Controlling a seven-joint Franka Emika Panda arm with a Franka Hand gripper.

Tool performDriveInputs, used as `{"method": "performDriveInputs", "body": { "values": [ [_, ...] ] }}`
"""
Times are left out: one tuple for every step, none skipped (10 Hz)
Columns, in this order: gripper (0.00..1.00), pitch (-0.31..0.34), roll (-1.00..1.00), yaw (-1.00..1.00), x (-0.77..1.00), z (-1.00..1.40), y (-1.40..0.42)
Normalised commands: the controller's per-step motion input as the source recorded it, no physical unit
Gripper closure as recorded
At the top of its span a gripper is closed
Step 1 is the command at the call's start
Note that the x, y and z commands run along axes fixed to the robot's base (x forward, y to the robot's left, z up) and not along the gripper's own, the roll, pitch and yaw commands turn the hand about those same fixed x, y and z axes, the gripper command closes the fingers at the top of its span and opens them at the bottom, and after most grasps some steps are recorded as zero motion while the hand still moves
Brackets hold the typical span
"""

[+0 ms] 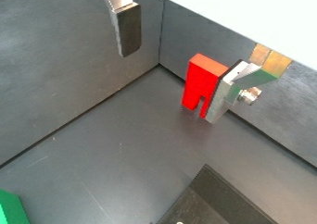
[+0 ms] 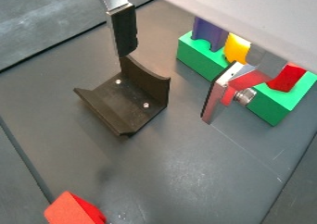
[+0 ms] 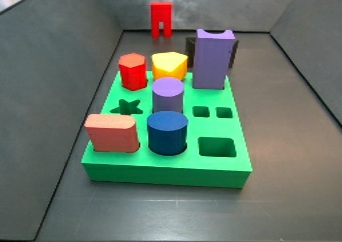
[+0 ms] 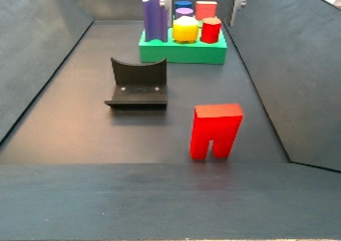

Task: Pick up the double-square object. Move up. Move to above the board. Insert the double-square object.
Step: Pick up the double-square object.

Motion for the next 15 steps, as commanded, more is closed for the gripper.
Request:
{"method": "performDriveInputs", "body": {
  "values": [
    [0.0,-0.124,-0.07,0.0,-0.2,-0.29,0.84],
    [0.0,-0.116,-0.08,0.0,-0.19,-0.44,1.0],
    [0.0,-0.133,-0.13,0.0,-0.07,-0.48,0.98],
    [0.0,-0.107,-0.19,0.0,0.08,-0.45,0.86],
    [0.0,-0.117,-0.25,0.0,0.21,-0.47,0.83],
    [0.0,-0.126,-0.22,0.0,0.18,-0.46,0.84],
    [0.0,-0.15,-0.21,-0.03,0.12,-0.47,0.83],
    [0.0,-0.154,-0.18,-0.07,0.08,-0.47,0.8],
    [0.0,-0.156,-0.13,-0.11,0.0,-0.48,0.78],
    [0.0,-0.194,-0.01,-0.14,-0.15,-0.55,0.74],
    [0.0,-0.21,0.01,-0.12,-0.22,-0.65,0.62],
    [0.0,-0.219,0.08,-0.09,-0.27,-0.71,0.53],
    [0.0,-0.194,0.0,0.0,-0.11,-0.54,0.36],
    [0.0,-0.057,0.03,0.03,-0.01,-0.24,0.05],
    [0.0,-0.131,0.09,0.0,0.0,-0.53,-0.25]
  ]
}}
